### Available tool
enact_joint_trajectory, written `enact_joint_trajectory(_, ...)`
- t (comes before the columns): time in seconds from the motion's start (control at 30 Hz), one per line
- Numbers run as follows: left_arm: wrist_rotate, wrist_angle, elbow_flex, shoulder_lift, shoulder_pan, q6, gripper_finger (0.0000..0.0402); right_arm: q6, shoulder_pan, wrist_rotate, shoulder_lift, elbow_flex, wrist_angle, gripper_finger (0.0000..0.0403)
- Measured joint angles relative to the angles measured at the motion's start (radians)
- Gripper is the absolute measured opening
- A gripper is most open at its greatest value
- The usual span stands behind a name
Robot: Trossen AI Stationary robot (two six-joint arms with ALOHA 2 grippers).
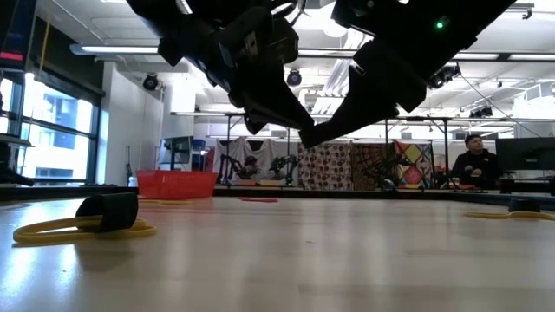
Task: Sort rubber bands into baskets
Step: Put the black rubber band into the blue basket
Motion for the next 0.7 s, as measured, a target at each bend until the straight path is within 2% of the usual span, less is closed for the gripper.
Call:
enact_joint_trajectory(0.17,0.001,0.001,0.000,0.000,-0.011,0.000,0.0001,-0.011,0.002,0.012,0.000,0.000,0.000,0.0012)
enact_joint_trajectory(0.33,-0.039,0.023,0.000,0.000,-0.028,0.017,0.0020,-0.017,0.016,-0.026,-0.005,0.000,-0.004,0.0019)
enact_joint_trajectory(0.47,-0.086,0.061,0.000,0.000,-0.061,0.083,0.0048,-0.016,0.041,-0.046,-0.033,0.000,-0.033,0.0004)
enact_joint_trajectory(0.7,-0.108,0.170,0.000,0.000,-0.103,0.124,0.0091,0.069,0.087,-0.109,-0.124,0.000,-0.136,0.0003)
